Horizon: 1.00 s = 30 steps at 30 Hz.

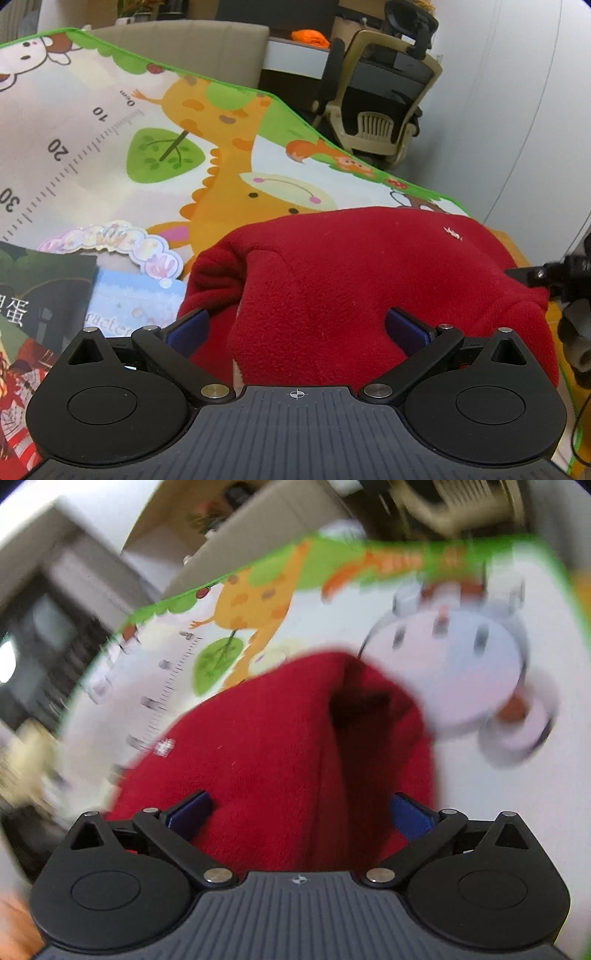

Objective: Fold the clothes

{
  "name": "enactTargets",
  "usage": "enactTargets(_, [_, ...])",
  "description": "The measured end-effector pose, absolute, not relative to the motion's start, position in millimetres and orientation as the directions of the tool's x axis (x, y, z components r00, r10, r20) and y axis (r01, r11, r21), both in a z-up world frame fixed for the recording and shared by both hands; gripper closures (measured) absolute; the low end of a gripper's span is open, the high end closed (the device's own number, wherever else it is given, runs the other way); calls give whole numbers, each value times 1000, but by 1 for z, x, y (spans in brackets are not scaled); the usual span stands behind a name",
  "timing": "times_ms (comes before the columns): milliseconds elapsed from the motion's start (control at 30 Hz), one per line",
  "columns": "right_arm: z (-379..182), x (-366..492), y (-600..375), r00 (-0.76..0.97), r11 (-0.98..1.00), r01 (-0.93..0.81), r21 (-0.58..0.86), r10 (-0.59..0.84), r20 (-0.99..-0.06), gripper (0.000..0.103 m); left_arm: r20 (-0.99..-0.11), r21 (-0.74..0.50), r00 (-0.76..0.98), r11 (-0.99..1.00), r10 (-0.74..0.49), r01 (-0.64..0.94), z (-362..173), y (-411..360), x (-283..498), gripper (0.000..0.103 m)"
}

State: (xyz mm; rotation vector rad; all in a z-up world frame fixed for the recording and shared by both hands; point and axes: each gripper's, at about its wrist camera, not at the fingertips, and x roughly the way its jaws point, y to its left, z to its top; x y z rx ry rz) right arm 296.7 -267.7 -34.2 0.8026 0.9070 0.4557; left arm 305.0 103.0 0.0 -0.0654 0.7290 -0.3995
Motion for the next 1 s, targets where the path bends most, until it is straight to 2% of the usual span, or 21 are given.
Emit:
enactTargets(67, [-42, 302, -259, 509, 501, -7, 865, 747, -428, 0, -634, -198, 675, 923, -377, 329, 0, 103, 305, 0])
enactTargets(200, [-13, 296, -231, 567, 635, -189, 749, 693, -445, 0, -634, -190, 682, 928, -364, 319, 0, 105, 305, 0])
enactTargets(300, [-13, 295, -231, 588, 666, -186, 722, 664, -461, 0, -633, -199, 679, 926, -371, 320, 0, 108, 305, 0])
enactTargets(367, [-14, 294, -229, 621, 765, -187, 616, 578, -529, 0, -629, -211, 676, 922, -383, 325, 0, 108, 306, 0])
enactTargets(467, [-11, 284, -226, 656, 811, -232, 537, 538, -529, 0, -627, -216, 674, 918, -392, 333, -1, 105, 306, 0])
enactTargets(1000, [-31, 282, -234, 637, 739, -190, 647, 594, -492, 0, -631, -243, 664, 915, -401, 321, -4, 106, 303, 0])
